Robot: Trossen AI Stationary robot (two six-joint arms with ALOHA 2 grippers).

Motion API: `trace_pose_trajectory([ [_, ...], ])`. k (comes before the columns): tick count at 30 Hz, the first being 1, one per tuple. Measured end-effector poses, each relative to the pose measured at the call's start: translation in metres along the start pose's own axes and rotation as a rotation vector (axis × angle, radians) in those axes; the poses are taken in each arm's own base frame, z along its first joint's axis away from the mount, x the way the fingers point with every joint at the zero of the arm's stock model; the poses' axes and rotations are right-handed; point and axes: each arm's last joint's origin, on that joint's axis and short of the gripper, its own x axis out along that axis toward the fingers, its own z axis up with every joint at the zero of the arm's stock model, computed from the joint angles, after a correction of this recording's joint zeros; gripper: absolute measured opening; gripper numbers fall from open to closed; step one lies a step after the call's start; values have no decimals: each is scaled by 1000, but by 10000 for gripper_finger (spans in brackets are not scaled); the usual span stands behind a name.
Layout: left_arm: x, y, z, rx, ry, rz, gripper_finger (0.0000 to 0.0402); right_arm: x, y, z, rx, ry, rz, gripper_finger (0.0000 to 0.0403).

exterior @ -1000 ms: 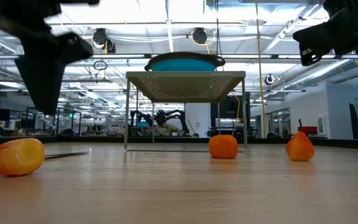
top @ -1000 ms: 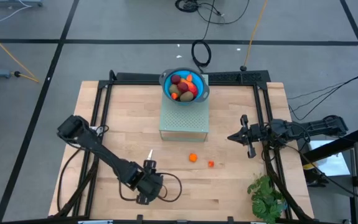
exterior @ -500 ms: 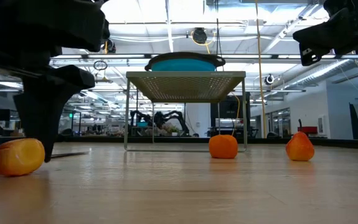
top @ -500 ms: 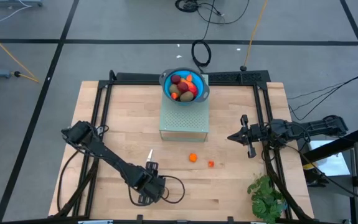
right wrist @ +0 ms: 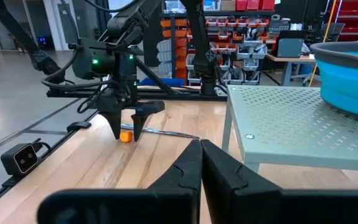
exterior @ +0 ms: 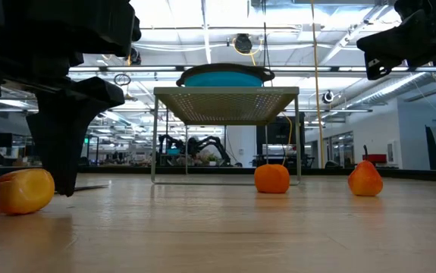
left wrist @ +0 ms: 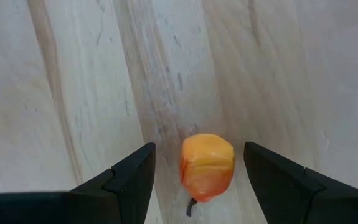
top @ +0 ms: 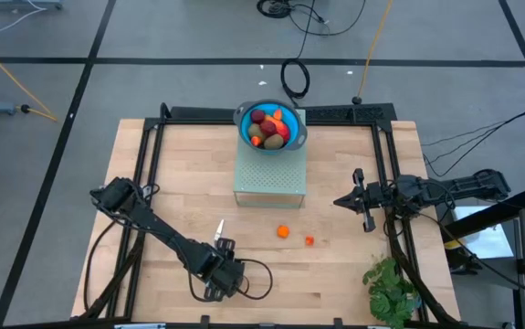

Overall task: Pick & Place Fruit
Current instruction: Put the left Peach into the blue strainer bowl on the shelf

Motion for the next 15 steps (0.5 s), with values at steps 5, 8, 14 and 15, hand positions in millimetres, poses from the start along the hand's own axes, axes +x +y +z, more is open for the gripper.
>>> trace_pose_trajectory([
  [5, 0, 0, 0, 1, 0, 0, 224, 0, 0, 0, 0, 0, 0, 0],
  [8, 0, 0, 0, 0, 3, -6, 187, 0, 0, 0, 0, 0, 0, 0],
  [14, 0, 0, 0, 0, 6, -15, 115, 0, 0, 0, 0, 0, 0, 0],
  [15, 0, 0, 0, 0, 6, -15, 106, 0, 0, 0, 0, 0, 0, 0],
])
